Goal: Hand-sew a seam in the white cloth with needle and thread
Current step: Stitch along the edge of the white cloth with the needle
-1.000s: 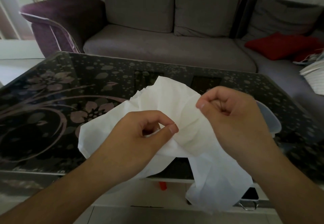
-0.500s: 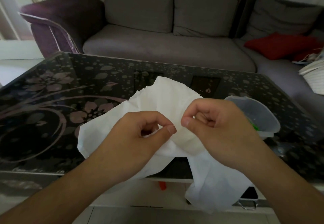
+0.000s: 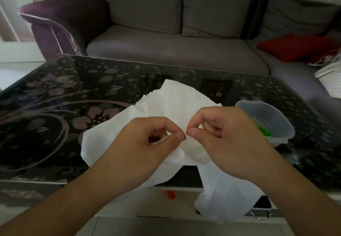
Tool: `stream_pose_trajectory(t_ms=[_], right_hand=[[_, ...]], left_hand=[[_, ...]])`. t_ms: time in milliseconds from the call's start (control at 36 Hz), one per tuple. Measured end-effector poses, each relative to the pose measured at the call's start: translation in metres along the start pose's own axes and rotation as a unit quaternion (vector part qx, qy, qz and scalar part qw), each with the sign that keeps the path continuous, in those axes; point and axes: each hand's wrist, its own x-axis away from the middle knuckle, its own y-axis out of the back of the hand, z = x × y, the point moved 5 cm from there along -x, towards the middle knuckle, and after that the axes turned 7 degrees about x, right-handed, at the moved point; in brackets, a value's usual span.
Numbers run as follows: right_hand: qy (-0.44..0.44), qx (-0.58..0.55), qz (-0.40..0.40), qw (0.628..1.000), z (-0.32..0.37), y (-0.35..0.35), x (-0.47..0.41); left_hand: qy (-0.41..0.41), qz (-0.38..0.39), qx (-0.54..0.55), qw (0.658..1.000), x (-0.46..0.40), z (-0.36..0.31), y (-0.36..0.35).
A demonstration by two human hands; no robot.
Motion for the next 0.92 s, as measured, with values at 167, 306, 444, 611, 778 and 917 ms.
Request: stream_pose_trajectory(t_ms=[167, 306, 444, 611, 778, 917], right_hand=[[-0.015, -0.029, -0.092, 0.995, -0.003, 0.013, 0.002], [-0.074, -0.053, -0.172, 0.981, -0.016, 0.023, 0.003], [-0.128, -0.052, -0.167, 0.976, -0.022, 0.022, 0.001], [-0.014, -0.090, 0.014, 0.996, 0.005, 0.006, 0.002], [0.012, -0.030, 0.007, 0.999, 0.002, -0.004, 0.000], [-0.003, -0.023, -0.034, 0.999, -0.002, 0.004, 0.001]], left_hand=[[-0.002, 0.003, 0.012, 1.000, 0.000, 0.000, 0.000], [0.000, -0.006, 0.014, 1.000, 0.000, 0.002, 0.001], [-0.001, -0.008, 0.012, 1.000, 0.000, 0.001, 0.002], [-0.014, -0.004, 0.006, 1.000, 0.000, 0.000, 0.003], [0.001, -0.001, -0.004, 1.000, -0.001, 0.002, 0.001], [0.008, 0.003, -0.002, 1.000, -0.001, 0.001, -0.001]])
